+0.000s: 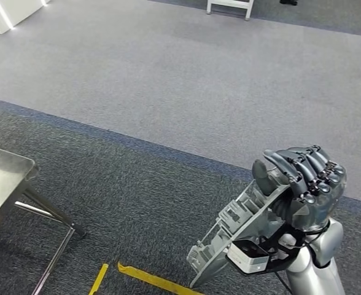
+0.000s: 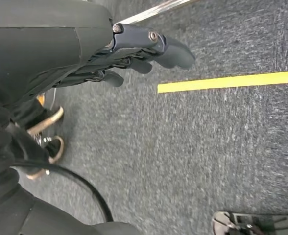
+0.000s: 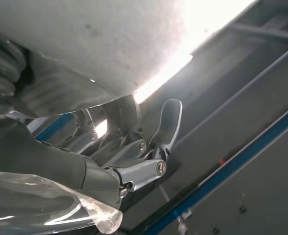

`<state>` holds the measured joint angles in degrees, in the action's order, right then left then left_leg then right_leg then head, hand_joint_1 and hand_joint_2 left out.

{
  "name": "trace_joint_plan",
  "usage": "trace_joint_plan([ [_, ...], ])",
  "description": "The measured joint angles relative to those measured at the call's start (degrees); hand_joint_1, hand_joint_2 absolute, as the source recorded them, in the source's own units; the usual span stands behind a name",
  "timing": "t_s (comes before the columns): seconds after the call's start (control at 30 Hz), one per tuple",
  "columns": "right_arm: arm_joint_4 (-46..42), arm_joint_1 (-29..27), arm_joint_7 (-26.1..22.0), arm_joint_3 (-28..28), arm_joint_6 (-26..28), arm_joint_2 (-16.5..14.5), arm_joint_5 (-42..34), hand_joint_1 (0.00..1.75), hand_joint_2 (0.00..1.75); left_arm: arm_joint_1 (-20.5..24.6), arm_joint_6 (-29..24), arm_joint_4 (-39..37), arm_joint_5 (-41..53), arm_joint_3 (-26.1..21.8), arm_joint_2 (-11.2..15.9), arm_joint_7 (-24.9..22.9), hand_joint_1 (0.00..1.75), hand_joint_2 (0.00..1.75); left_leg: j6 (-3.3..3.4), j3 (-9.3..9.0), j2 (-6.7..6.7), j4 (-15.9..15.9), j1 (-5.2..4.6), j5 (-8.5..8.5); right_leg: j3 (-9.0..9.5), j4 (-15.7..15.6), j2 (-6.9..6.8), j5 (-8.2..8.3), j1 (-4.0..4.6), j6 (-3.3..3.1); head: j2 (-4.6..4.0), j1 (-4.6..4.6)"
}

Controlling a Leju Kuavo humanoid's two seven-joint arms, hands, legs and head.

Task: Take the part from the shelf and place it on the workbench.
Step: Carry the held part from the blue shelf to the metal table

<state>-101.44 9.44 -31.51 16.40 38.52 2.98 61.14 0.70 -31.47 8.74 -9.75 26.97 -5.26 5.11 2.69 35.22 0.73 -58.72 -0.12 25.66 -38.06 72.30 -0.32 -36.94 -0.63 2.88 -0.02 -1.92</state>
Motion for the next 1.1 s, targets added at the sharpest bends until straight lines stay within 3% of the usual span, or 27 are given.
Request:
trace_joint_plan([
  [0.03,0.00,-0.26,-0.01,-0.07,0.00,0.08,0.00,1.75,1.75,0.01,0.00,0.00,0.00,0.00,-0.01,0.00,0.00,1.75,0.04,-0.04,0.85,-0.02,-0.07,0.01,-1.52,2.17,0.15,-0.12,0.02,-0.07,0.00,0.02],
  [0.07,0.00,-0.41,-0.02,-0.12,0.00,0.12,0.01,1.75,1.75,-0.01,0.00,0.00,0.01,0.00,0.01,0.01,0.00,1.75,0.05,-0.11,1.69,-0.03,-0.15,0.02,-2.01,2.12,0.23,0.92,0.03,-0.20,-0.01,0.02],
  [0.13,-0.08,-0.55,-0.12,-0.21,0.01,0.21,-0.16,1.75,1.75,-0.02,0.00,0.00,0.09,0.03,0.03,0.14,0.00,1.75,0.01,-0.33,3.37,-0.05,-0.21,0.05,0.11,-4.20,1.26,5.60,0.01,-0.66,-0.01,0.02],
  [0.17,-0.16,-0.65,-0.23,-0.28,0.02,0.27,-0.34,1.75,1.75,0.00,-0.01,0.00,0.22,0.06,0.02,0.34,0.00,1.75,-0.06,-0.37,4.13,-0.08,-0.23,0.07,1.83,-8.16,2.74,7.51,-0.05,-0.95,-0.01,-0.01],
  [0.23,-0.56,-1.19,-0.56,-0.67,0.02,0.43,-0.90,1.75,1.75,0.16,-0.14,0.00,0.55,0.15,-0.02,1.06,0.00,1.75,-0.48,-0.06,5.55,-0.23,-0.06,0.02,4.32,-13.43,5.20,9.12,-0.13,-1.27,0.00,-0.04],
  [0.27,-0.80,-1.53,-0.79,-0.95,0.02,0.49,-1.15,1.75,1.75,0.18,-0.25,0.00,0.69,0.18,-0.03,1.49,0.00,1.75,-0.85,0.17,6.23,-0.24,0.12,-0.07,4.78,-14.07,5.60,8.88,-0.09,-1.39,0.01,-0.03],
  [0.33,-1.35,-2.06,-1.27,-1.43,0.02,0.54,-1.52,1.75,1.75,0.14,-0.45,0.00,0.84,0.21,0.03,2.08,0.00,1.75,-1.63,0.42,7.12,-0.27,0.33,-0.13,5.28,-14.63,4.38,8.97,-0.05,-1.68,0.00,-0.04],
  [0.4,-1.82,-2.46,-1.57,-1.74,0.02,0.56,-1.74,1.75,1.75,0.17,-0.51,0.00,0.97,0.24,0.11,2.26,0.00,1.75,-2.22,1.15,4.96,-2.21,0.08,1.30,5.94,-15.30,2.74,9.11,-0.26,-2.17,-0.01,-0.28],
  [0.47,-2.09,-2.97,-1.76,-2.07,0.02,0.56,-1.99,1.75,1.75,0.40,-0.42,0.00,1.11,0.31,0.13,2.12,0.00,1.75,-2.70,3.75,1.59,-8.11,0.06,4.52,6.43,-15.57,0.94,8.98,-0.23,-2.57,-0.01,-0.51],
  [0.53,-2.16,-3.43,-1.85,-2.32,0.02,0.61,-2.98,1.75,1.75,0.55,-0.10,0.00,1.19,0.48,0.13,1.55,0.00,1.75,-3.17,6.49,0.28,-14.04,0.38,6.70,6.64,-15.53,-0.90,8.71,-0.13,-2.72,-0.01,-0.55],
  [0.57,-2.17,-3.59,-1.85,-2.35,0.02,0.64,-3.82,1.75,1.75,0.52,0.10,0.00,1.20,0.56,0.13,1.11,0.00,1.75,-3.34,6.75,-0.01,-14.70,0.53,6.40,6.74,-15.51,-1.72,8.56,-0.12,-2.69,-0.01,-0.55],
  [0.6,-2.22,-3.69,-1.85,-2.37,0.02,0.68,-4.72,1.75,1.75,0.47,0.27,0.00,1.21,0.63,0.13,0.67,0.00,1.75,-3.44,6.00,-0.32,-13.30,0.65,5.13,6.88,-15.48,-2.47,8.41,-0.12,-2.60,-0.01,-0.56],
  [0.63,-2.33,-3.74,-1.85,-2.37,0.02,0.75,-5.58,1.75,1.75,0.43,0.39,0.00,1.24,0.67,0.14,0.29,0.00,1.75,-3.43,4.27,-1.05,-9.96,0.70,3.14,7.09,-15.45,-3.16,8.22,-0.12,-2.44,-0.01,-0.57],
  [0.7,-2.65,-3.76,-1.85,-2.37,0.02,0.99,-6.77,1.75,1.75,0.52,0.51,0.00,1.34,0.77,0.14,-0.01,0.00,1.75,-3.05,0.77,-3.62,-3.03,0.29,0.62,7.44,-15.30,-4.38,7.77,0.10,-1.95,-0.01,-0.56],
  [0.77,-2.89,-3.67,-1.76,-2.31,0.02,1.38,-7.51,1.75,1.75,0.69,0.61,0.00,1.55,1.03,0.13,-0.04,0.00,1.75,-2.33,-0.39,-4.90,-0.27,-0.21,0.44,7.64,-15.22,-5.58,7.41,0.44,-1.40,0.00,-0.53],
  [0.83,-2.95,-3.33,-1.44,-2.12,0.02,1.72,-7.98,1.75,1.75,0.67,0.69,0.00,1.83,1.36,0.15,-0.04,0.00,1.75,-1.55,-0.30,-3.74,0.04,-0.23,0.36,7.83,-15.27,-6.59,7.07,0.46,-0.84,0.01,-0.53],
  [0.9,-2.96,-2.80,-1.05,-1.92,0.02,2.14,-8.24,1.75,1.75,0.63,0.69,0.00,2.00,1.56,0.22,-0.03,0.00,1.75,-0.88,-0.50,-2.46,0.41,0.01,0.15,7.24,-13.73,-4.68,5.72,0.16,-0.25,0.01,-0.38],
  [0.97,-2.95,-2.57,-0.86,-1.74,0.02,2.63,-8.41,1.75,1.75,0.82,0.69,0.00,2.09,1.69,0.25,-0.02,0.00,1.75,-0.38,-0.59,-1.14,0.58,0.20,0.02,4.39,-7.83,-1.35,2.72,-0.07,0.11,0.01,-0.10],
  [1.03,-2.87,-2.59,-0.83,-1.50,0.02,2.95,-8.63,1.75,1.75,1.00,0.68,0.00,2.16,1.92,0.20,-0.01,0.00,1.75,-0.15,-0.57,0.42,0.55,0.21,0.02,0.60,-0.95,-0.14,0.42,-0.09,0.24,0.01,0.01],
  [1.07,-2.78,-2.49,-0.83,-1.33,0.02,3.07,-8.81,1.75,1.75,1.00,0.67,0.00,2.19,2.01,0.21,0.01,0.00,1.75,-0.15,-0.59,1.23,0.53,0.20,0.02,-0.48,0.46,0.01,0.58,-0.09,0.24,0.00,0.05],
  [1.1,-2.65,-2.26,-0.82,-1.15,0.02,3.15,-8.98,1.75,1.75,0.97,0.65,0.00,2.20,2.08,0.26,0.02,0.00,1.75,-0.16,-0.63,2.06,0.49,0.22,0.03,-0.49,-0.35,0.13,1.88,-0.11,0.20,0.00,0.04],
])
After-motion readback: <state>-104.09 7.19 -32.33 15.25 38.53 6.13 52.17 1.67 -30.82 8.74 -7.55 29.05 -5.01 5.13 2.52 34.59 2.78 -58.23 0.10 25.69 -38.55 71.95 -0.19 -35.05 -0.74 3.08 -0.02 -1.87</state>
